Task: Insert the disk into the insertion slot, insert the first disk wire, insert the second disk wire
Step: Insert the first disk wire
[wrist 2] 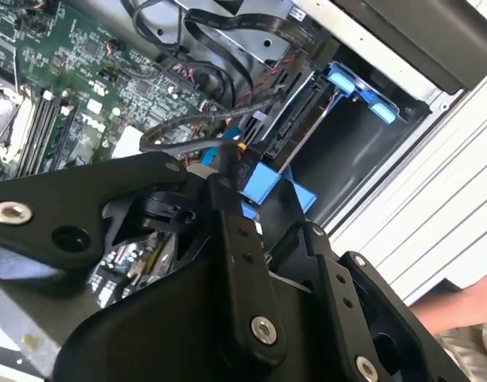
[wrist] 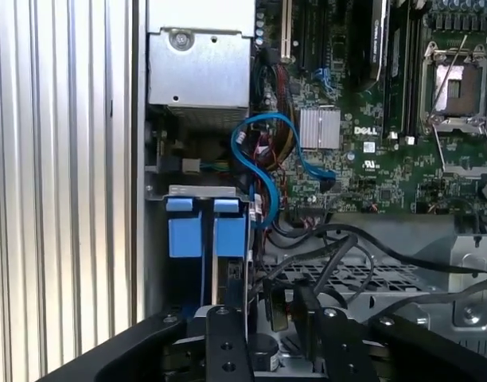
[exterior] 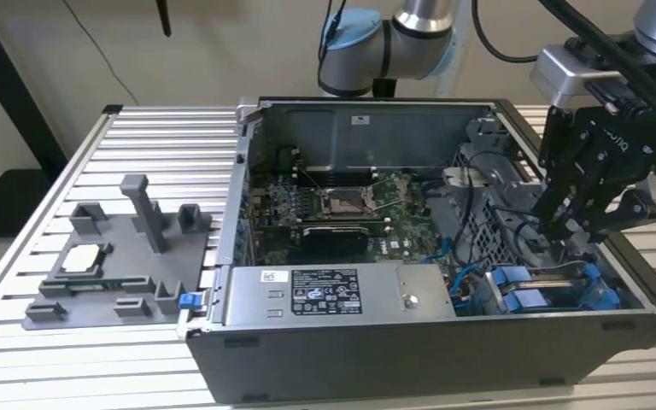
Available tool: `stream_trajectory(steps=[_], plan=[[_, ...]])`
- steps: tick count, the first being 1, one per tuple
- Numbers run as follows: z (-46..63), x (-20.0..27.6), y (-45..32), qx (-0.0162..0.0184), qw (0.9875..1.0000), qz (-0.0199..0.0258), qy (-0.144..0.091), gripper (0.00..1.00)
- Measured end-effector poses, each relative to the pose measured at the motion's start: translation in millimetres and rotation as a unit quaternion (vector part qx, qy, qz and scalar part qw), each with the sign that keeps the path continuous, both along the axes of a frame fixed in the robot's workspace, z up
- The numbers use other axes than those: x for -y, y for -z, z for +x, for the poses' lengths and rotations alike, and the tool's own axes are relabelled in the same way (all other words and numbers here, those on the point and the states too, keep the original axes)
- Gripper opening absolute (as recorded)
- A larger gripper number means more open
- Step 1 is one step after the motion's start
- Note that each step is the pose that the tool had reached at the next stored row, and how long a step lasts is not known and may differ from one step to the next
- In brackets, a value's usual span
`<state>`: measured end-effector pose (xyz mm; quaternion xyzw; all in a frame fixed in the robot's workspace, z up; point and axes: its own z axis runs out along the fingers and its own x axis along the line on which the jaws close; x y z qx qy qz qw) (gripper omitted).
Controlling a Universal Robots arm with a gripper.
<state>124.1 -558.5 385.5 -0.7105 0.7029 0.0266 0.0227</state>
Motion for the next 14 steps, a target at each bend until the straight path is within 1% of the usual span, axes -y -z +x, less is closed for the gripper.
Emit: stream_trajectory(steps=[4, 7, 10, 13, 14], plan=[[0.1, 0.1, 0.1, 0.0002, 0.9998, 0.0001, -0.02, 1.0], [0.9, 0.2, 0.0, 0.0013, 0.9995, 0.0, -0.031, 1.0], [1.8, 0.2, 0.1, 0.0021, 0.9993, 0.0002, -0.037, 1.0], [1.9, 0.2, 0.6, 0.004, 0.9993, 0.0001, -0.037, 1.0], [1.9, 0.2, 0.7, 0.0046, 0.9993, 0.0, -0.037, 0.0]])
